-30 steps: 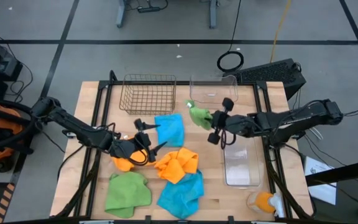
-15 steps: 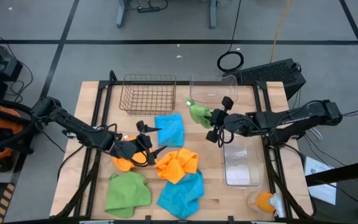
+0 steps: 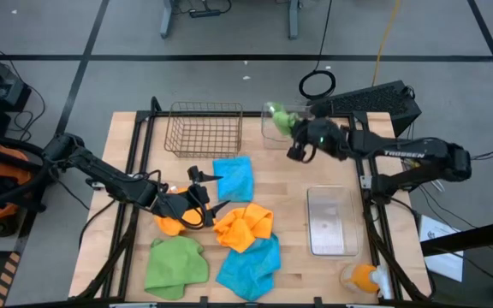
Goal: Sort microfiber towel by color & place in baskets
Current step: Put the top green microfiber towel into the top transparent bin
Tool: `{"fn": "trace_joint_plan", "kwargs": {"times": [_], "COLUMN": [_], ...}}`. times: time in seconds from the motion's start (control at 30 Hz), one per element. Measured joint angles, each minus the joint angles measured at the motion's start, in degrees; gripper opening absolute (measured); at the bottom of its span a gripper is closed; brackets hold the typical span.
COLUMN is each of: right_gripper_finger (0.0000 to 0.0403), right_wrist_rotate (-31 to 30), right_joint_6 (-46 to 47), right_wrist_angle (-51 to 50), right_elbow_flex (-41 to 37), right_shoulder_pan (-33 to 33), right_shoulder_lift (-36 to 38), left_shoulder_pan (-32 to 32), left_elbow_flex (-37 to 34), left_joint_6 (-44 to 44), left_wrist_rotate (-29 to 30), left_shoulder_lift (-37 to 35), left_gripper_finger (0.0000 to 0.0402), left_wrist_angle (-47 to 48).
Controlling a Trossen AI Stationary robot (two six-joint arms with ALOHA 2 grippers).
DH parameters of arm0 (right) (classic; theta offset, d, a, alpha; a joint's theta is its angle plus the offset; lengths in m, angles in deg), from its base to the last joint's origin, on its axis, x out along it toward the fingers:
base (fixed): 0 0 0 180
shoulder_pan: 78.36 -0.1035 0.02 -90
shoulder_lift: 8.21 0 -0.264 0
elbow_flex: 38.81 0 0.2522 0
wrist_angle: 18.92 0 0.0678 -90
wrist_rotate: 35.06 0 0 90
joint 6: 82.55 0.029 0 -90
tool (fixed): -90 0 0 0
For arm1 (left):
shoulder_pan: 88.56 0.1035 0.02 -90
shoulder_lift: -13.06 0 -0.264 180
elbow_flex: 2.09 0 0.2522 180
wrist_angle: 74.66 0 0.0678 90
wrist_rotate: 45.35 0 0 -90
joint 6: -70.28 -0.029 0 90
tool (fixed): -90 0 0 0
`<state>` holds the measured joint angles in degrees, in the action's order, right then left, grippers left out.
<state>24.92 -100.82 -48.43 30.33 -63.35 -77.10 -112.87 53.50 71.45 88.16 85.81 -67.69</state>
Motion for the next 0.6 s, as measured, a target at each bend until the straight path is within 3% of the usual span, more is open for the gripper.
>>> {"fn": "trace_joint_plan", "kwargs": {"times": [0.3,0.6], "right_gripper_finger": [0.0013,0.0013], "right_wrist_rotate": [13.1,25.5], "right_joint_6": [-2.2,0.4], "right_wrist_angle": [-0.4,9.2], "right_elbow_flex": [1.7,1.7], "right_shoulder_pan": [9.2,9.6], "right_shoulder_lift": [0.0,-0.5], "left_shoulder_pan": [0.6,1.5], "left_elbow_flex": [0.0,0.0], "left_joint_6": [0.0,0.0], "left_wrist_rotate": [0.0,0.0], "left_shoulder_lift": [0.1,1.5], "left_gripper_finger": [0.0370,0.0370], "left_wrist_angle": [0.0,-0.4]}}
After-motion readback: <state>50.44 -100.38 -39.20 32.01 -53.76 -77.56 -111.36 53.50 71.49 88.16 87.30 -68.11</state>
